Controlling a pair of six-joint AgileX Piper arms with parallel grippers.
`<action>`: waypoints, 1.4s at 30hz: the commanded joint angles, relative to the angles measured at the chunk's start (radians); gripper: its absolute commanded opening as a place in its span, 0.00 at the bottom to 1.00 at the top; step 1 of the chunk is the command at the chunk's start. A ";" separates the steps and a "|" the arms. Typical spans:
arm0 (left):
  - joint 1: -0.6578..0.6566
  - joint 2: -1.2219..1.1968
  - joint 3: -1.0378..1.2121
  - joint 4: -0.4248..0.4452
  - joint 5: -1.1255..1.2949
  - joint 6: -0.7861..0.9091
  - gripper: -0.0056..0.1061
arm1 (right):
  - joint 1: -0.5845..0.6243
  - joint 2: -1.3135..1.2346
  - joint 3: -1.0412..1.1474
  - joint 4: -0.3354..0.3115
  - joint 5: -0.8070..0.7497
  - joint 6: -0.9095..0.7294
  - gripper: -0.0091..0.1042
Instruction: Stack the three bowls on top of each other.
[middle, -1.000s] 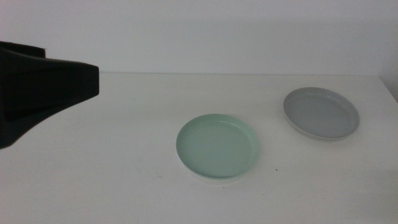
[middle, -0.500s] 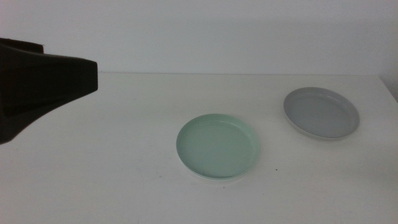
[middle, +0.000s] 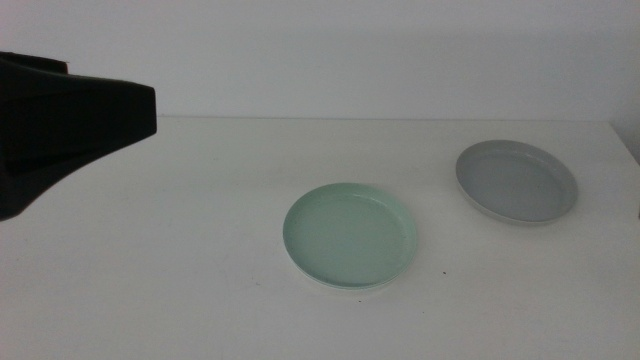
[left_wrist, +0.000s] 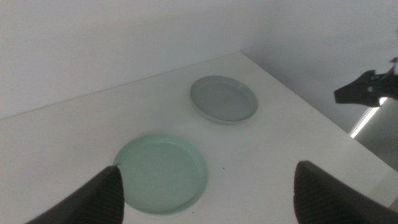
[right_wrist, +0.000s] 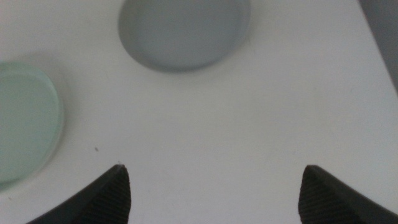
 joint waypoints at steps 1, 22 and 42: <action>0.003 -0.002 0.005 -0.005 -0.013 0.002 0.89 | -0.007 0.046 -0.010 0.000 0.018 0.006 0.89; 0.003 -0.002 0.005 0.029 -0.013 0.002 0.89 | -0.238 0.834 -0.612 0.155 0.046 -0.204 0.88; 0.003 -0.002 0.005 0.030 -0.013 0.002 0.89 | -0.236 1.313 -0.924 0.245 0.035 -0.236 0.61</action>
